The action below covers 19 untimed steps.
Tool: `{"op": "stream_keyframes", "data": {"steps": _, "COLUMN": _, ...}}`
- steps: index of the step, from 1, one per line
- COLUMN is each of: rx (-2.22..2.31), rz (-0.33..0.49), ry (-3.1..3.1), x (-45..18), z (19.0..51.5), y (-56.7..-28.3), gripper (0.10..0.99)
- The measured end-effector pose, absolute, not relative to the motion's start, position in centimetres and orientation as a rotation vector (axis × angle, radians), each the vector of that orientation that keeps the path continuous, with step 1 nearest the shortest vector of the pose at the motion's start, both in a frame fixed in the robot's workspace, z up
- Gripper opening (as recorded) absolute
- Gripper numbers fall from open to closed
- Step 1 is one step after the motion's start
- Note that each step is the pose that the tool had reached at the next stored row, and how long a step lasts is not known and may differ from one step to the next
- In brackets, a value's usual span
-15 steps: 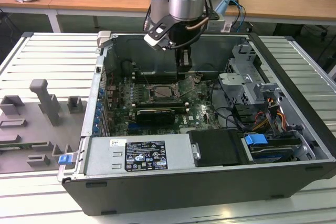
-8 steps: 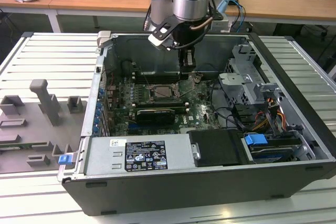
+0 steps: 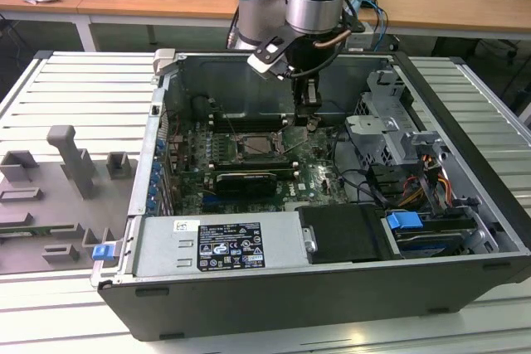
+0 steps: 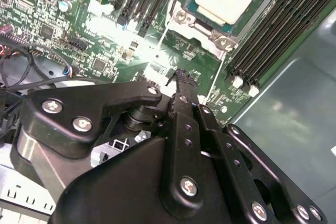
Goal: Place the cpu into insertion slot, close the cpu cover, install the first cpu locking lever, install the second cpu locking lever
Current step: 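Close the cpu cover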
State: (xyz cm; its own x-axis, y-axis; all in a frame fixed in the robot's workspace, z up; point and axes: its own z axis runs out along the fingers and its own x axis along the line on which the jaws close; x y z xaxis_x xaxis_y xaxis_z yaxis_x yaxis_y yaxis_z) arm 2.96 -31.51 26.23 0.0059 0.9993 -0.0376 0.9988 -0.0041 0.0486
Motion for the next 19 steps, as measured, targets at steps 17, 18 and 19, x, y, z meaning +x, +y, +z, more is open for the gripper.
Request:
{"op": "stream_keyframes", "data": {"steps": 17, "rx": 2.136, "rz": -0.001, "ry": 2.232, "x": 5.8, "z": 25.7, "y": -31.3, "gripper": 0.106}}
{"op": "stream_keyframes", "data": {"steps": 18, "rx": 2.136, "rz": -0.001, "ry": 2.232, "x": 5.9, "z": 25.7, "y": -31.3, "gripper": 0.106}}
{"op": "stream_keyframes", "data": {"steps": 19, "rx": 2.137, "rz": -0.001, "ry": 2.232, "x": 5.9, "z": 25.6, "y": -31.2, "gripper": 0.106}}
